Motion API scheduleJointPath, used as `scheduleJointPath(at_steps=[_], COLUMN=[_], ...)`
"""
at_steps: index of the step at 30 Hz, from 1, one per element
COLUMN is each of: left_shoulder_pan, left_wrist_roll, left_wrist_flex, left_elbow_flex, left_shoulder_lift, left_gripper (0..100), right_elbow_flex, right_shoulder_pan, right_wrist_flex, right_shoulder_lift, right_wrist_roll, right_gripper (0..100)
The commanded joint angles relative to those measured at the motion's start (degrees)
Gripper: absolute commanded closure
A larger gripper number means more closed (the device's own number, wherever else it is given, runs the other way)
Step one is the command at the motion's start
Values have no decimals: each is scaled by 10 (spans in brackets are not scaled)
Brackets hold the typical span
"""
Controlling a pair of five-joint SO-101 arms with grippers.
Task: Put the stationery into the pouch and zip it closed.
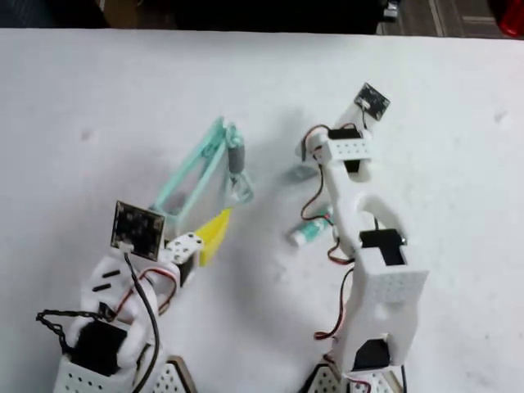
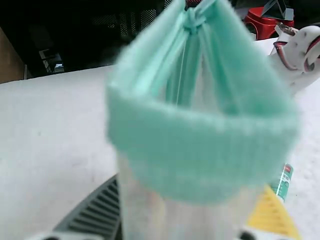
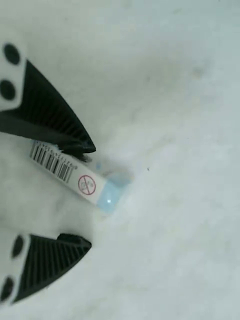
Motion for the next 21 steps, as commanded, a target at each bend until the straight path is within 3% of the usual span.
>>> scheduleJointPath(at_steps=[1, 5, 8, 21], left_shoulder_pan=[10, 9, 9, 9], left_wrist_roll=[4, 4, 7, 8], left_wrist_flex=[11, 11, 11, 11], left_elbow_flex=[-7, -7, -7, -7], left_shoulder_lift=[3, 3, 3, 3], left_gripper=[718, 718, 718, 718], right_elbow_flex=[-19, -19, -19, -17], right_shoulder_pan=[5, 5, -3, -7], right_wrist_flex=[4, 4, 4, 16], right_shoulder_lift=[8, 7, 7, -9], right_wrist_roll=[-5, 18, 65, 69], right_gripper=[815, 989, 974, 981])
